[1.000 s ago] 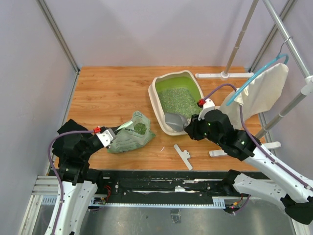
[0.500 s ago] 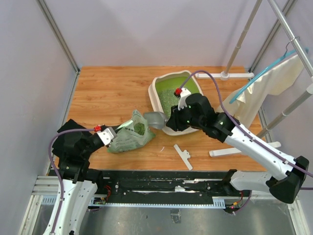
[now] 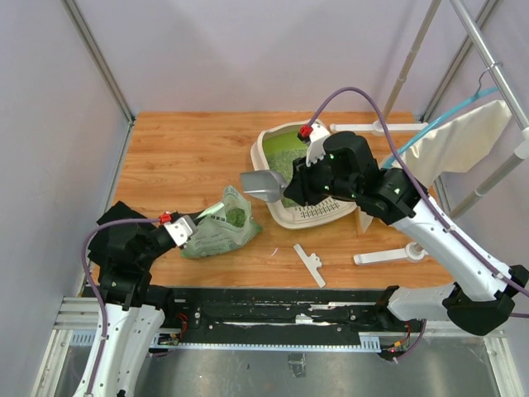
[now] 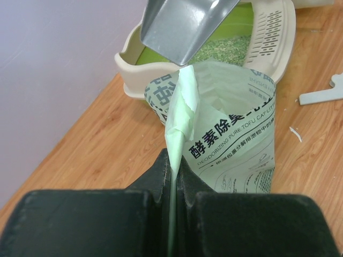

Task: Fill the litter box with clean litter
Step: 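Scoop the cat litter from the cat litter bag.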

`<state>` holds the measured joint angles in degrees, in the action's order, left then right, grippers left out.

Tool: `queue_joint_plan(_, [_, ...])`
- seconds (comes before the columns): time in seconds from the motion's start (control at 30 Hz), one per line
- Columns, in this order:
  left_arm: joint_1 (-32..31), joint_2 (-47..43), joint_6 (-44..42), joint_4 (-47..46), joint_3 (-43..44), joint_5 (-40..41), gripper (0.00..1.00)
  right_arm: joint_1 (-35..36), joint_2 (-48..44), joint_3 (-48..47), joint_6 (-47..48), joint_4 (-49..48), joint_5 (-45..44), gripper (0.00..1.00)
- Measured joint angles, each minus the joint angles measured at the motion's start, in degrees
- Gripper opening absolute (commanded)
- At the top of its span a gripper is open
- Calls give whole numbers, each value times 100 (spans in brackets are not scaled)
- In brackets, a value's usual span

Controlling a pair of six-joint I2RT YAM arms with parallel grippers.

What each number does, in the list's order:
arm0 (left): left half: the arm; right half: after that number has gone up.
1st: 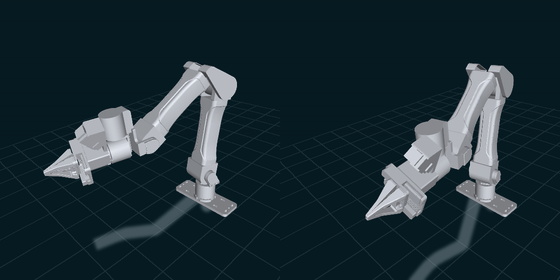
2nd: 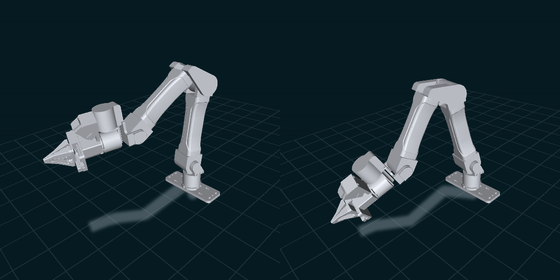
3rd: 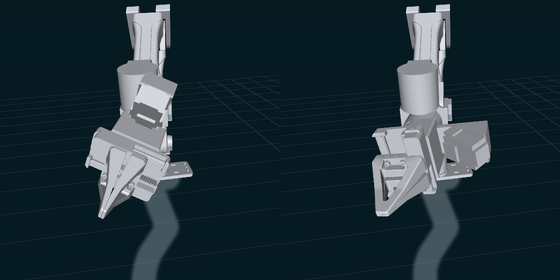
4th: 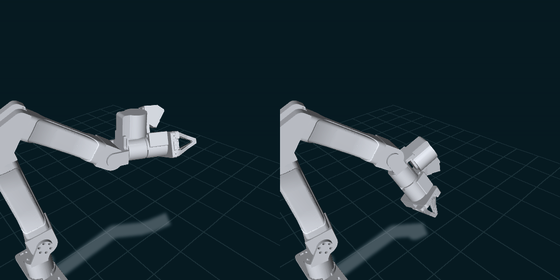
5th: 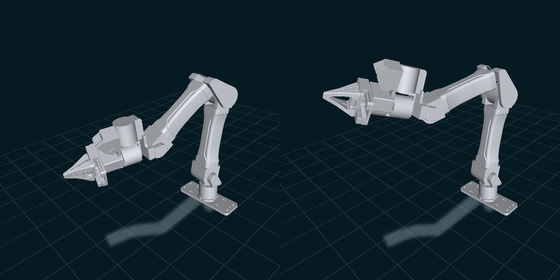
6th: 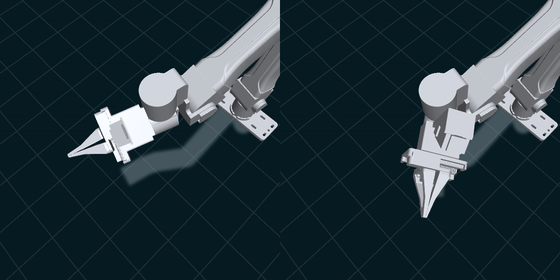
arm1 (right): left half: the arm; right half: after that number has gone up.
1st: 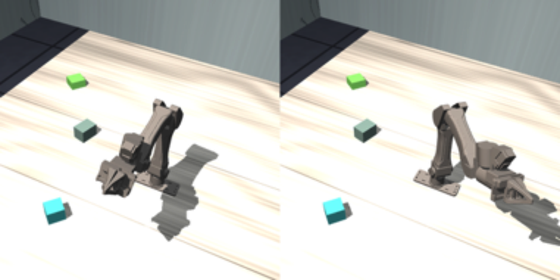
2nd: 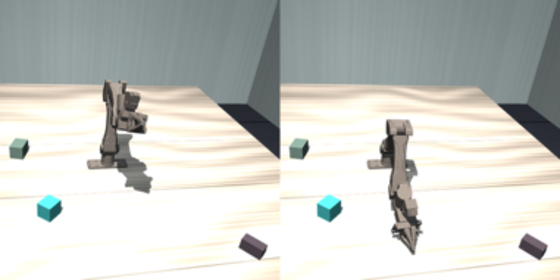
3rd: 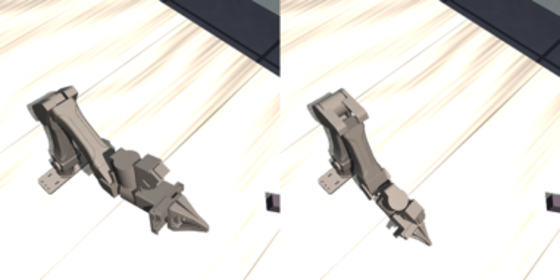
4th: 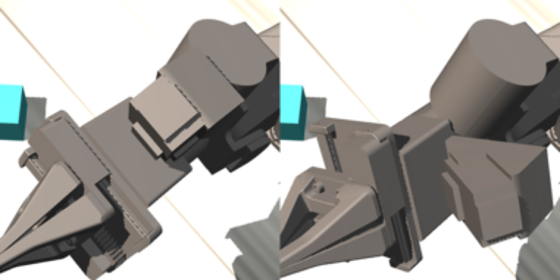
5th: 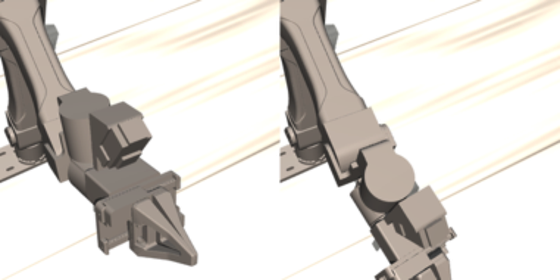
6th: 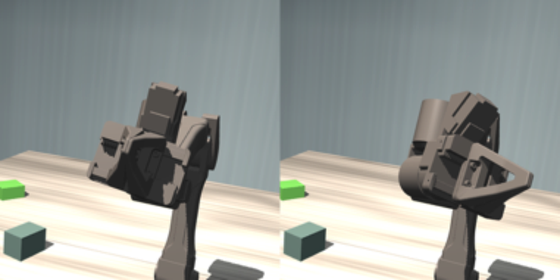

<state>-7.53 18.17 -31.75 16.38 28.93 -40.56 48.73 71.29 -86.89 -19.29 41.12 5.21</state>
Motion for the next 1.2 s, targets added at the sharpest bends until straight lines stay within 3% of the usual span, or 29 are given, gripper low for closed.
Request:
queue_joint_plan(0.27, [0,105,-22,-96,2,28,1,0,297,-1266,144,992,678,1])
queue_joint_plan(0.5, [0,188,9,-162,28,42,1,184,1128,-2295,245,1976,804,1])
queue_joint_plan(0.7, [0,197,111,-177,28,-13,1,444,2267,-2940,264,2570,422,1])
queue_joint_plan(0.87, [0,286,223,-229,57,-131,0,905,3707,-4885,385,3407,-352,1])
queue_joint_plan(0.97, [0,361,229,-256,98,-129,1,1102,4319,-5574,457,3834,-765,1])
queue_joint_plan(1.2, [0,391,203,-254,129,-216,0,1154,4892,-5130,542,3799,-1051,1])
